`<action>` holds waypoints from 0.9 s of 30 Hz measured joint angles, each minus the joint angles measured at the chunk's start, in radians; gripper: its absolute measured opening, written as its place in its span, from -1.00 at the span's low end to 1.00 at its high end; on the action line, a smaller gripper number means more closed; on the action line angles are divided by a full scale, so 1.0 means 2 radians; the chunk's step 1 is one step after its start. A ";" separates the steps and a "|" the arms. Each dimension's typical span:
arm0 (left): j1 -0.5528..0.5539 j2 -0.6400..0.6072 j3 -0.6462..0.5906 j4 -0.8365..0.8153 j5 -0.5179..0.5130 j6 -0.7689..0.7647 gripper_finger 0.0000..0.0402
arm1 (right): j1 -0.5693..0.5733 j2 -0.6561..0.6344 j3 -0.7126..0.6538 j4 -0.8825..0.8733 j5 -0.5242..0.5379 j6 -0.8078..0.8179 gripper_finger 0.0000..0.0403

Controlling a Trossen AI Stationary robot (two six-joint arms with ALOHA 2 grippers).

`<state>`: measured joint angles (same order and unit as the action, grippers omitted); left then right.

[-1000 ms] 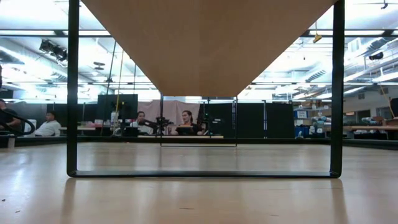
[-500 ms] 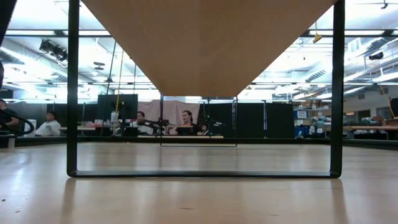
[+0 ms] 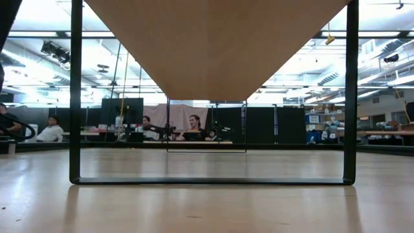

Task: Place coffee mugs
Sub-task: Put the green mug on the shelf

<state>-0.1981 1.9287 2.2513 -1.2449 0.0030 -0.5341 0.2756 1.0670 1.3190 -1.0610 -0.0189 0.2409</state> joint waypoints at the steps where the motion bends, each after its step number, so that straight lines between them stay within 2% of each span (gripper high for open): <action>1: -0.002 0.002 0.000 -0.002 0.000 -0.004 -0.87 | 0.000 0.001 0.000 0.002 0.000 0.000 -0.18; 14: -0.004 0.030 0.000 -0.008 -0.015 -0.019 -0.87 | 0.000 0.015 0.000 0.045 0.000 0.000 -0.18; 27: -0.004 0.040 0.000 -0.016 -0.022 -0.020 -0.86 | 0.000 0.026 0.000 0.051 0.000 0.001 -0.18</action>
<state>-0.2070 2.0077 2.2513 -1.2772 -0.0417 -0.5735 0.2756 1.1195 1.3193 -0.9588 -0.0189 0.2428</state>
